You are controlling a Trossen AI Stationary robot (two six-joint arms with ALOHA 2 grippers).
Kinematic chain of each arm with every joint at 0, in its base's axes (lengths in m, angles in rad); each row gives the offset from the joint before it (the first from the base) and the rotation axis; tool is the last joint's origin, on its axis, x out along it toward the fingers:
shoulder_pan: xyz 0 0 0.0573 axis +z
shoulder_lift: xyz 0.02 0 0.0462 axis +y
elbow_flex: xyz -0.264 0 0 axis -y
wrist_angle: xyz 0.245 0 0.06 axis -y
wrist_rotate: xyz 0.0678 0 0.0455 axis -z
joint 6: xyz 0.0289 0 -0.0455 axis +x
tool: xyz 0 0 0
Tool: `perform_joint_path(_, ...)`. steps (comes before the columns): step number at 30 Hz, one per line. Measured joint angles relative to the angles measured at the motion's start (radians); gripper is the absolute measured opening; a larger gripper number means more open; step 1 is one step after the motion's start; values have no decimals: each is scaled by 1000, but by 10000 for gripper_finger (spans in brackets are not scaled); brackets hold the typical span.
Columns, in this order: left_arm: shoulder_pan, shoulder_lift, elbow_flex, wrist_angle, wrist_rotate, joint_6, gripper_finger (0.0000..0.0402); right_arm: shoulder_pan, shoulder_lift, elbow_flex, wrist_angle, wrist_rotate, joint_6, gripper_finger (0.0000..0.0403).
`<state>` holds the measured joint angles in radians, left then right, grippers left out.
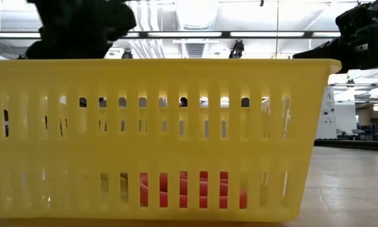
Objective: Pick & Place Paint Supplies
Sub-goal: Put the pink scissors into the yellow bin
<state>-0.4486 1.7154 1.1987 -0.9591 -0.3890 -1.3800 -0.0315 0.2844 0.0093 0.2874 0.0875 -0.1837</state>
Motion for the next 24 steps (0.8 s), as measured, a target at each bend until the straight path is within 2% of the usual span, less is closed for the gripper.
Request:
perform_joint_path(2,1,-22,-45,11,7,-28,54,0,0,0,0,0,0,15)
perform_joint_path(9,-10,-75,-186,107,36,68,54,0,0,0,0,0,0,15)
perform_joint_path(18,-68,-168,-338,299,-37,167,54,0,0,0,0,0,0,15)
perform_joint_path(24,-69,-176,-427,403,39,126,54,0,0,0,0,0,0,15)
